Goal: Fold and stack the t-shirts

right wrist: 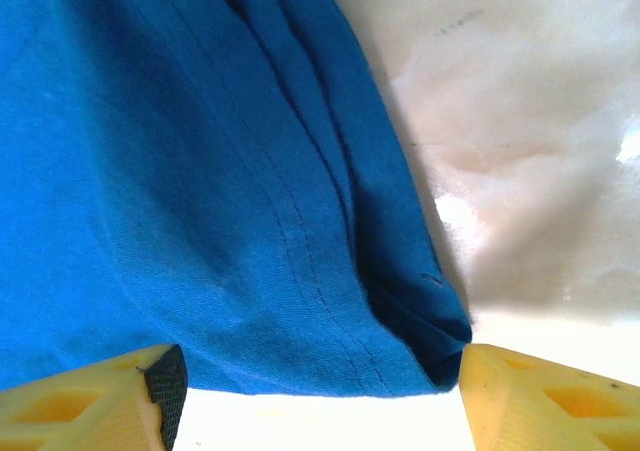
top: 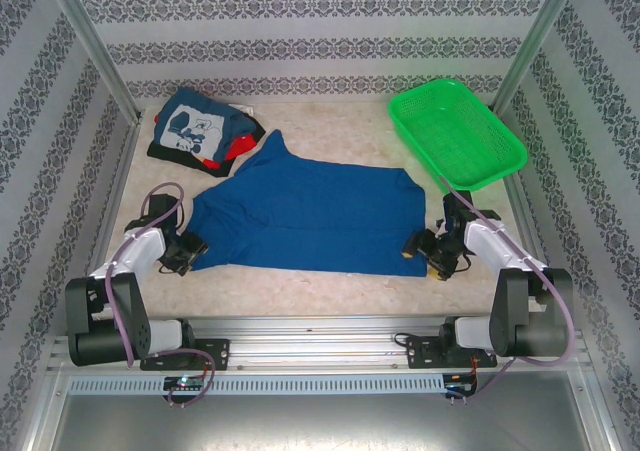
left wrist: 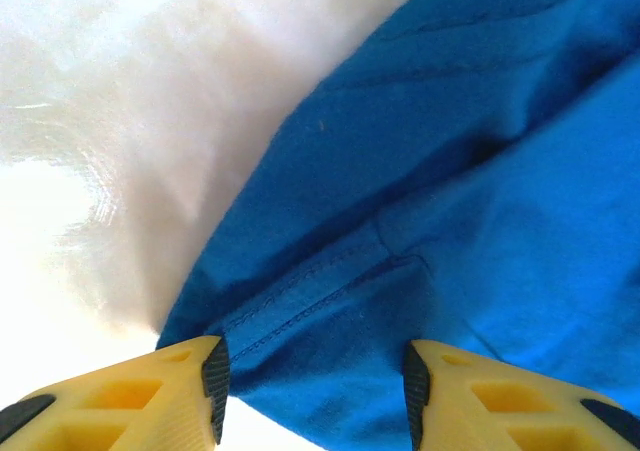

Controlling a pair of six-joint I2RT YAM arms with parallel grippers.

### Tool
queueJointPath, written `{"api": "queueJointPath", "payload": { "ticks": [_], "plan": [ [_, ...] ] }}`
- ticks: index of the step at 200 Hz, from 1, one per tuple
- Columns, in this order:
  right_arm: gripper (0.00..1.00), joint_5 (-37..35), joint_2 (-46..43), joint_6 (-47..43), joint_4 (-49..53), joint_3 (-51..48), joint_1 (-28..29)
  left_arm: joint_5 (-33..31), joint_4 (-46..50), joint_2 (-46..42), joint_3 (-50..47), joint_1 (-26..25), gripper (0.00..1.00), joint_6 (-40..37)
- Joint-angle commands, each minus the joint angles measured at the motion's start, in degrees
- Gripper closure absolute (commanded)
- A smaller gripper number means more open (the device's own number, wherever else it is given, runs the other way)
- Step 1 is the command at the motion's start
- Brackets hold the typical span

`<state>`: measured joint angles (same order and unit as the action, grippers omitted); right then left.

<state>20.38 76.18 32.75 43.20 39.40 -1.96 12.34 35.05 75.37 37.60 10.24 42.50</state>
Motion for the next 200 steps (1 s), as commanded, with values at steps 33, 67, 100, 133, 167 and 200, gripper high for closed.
{"api": "queueJointPath", "payload": {
  "ticks": [33, 67, 100, 133, 167, 200],
  "plan": [
    [0.38, -1.09, -0.04, 3.73, -1.65, -2.48, 3.71, -3.49, -2.87, 1.95, -1.56, 0.66, 0.70, -0.64],
    [0.70, -3.98, 2.93, 6.01, -3.23, -3.36, 3.89, -5.63, -1.65, 1.17, -2.24, 2.14, 0.93, -1.65],
    [0.86, -6.16, 1.01, 6.71, -0.85, -2.97, 4.07, -6.67, 1.46, -2.32, -2.47, 4.91, 0.95, -3.34],
    [0.89, -6.87, -2.57, 7.53, 2.03, -4.52, 4.15, -7.05, 3.07, -4.37, -3.59, 5.80, 0.95, -3.66],
    [0.81, -7.04, -4.20, 8.20, 3.94, -5.12, 4.77, -8.78, 6.27, -6.94, -4.38, 6.41, 0.95, -3.43],
    [0.56, -7.08, -7.90, 8.16, 9.02, -1.98, 6.43, -10.43, 10.11, -10.43, -1.22, 6.46, 0.64, -2.97]
  ]
}}
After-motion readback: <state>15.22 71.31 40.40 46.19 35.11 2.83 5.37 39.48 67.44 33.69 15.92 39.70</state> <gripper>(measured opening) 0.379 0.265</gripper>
